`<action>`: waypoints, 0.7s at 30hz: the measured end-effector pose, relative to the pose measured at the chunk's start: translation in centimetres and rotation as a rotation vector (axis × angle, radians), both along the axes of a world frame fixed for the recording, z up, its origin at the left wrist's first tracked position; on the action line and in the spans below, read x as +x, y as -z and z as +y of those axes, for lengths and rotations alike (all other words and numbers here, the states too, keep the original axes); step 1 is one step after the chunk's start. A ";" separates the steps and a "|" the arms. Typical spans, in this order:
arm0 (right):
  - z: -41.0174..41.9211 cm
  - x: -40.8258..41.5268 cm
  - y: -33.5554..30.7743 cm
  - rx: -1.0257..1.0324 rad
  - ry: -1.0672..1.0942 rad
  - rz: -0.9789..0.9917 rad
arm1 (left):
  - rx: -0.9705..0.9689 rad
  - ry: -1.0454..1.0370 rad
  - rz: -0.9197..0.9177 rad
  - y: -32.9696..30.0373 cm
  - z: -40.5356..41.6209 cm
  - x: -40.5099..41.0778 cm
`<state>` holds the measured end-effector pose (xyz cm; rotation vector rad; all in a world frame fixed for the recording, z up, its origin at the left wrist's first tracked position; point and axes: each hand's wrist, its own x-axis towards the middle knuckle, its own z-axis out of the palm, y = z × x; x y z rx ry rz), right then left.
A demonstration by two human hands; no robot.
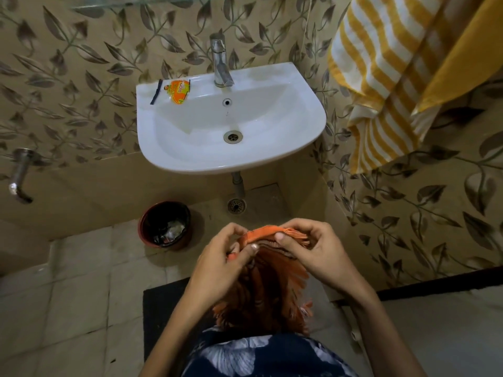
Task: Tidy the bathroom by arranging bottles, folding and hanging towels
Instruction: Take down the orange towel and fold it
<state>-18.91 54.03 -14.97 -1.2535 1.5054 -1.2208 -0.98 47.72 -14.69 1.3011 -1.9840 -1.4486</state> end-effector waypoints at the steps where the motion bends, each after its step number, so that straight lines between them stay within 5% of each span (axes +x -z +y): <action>1: 0.0 0.2 0.1 -0.014 0.048 -0.028 | 0.106 -0.043 0.038 -0.1 0.1 0.0; 4: -0.1 0.6 0.3 -0.010 0.155 -0.077 | 0.398 -0.222 0.184 -0.1 0.0 -0.3; 11: 0.6 3.3 0.0 -0.094 0.123 0.065 | 0.754 -0.396 0.448 -0.8 0.6 -0.7; 21: 1.9 4.7 -0.1 -0.273 0.014 0.154 | 0.848 -0.591 0.582 -1.4 0.4 -0.4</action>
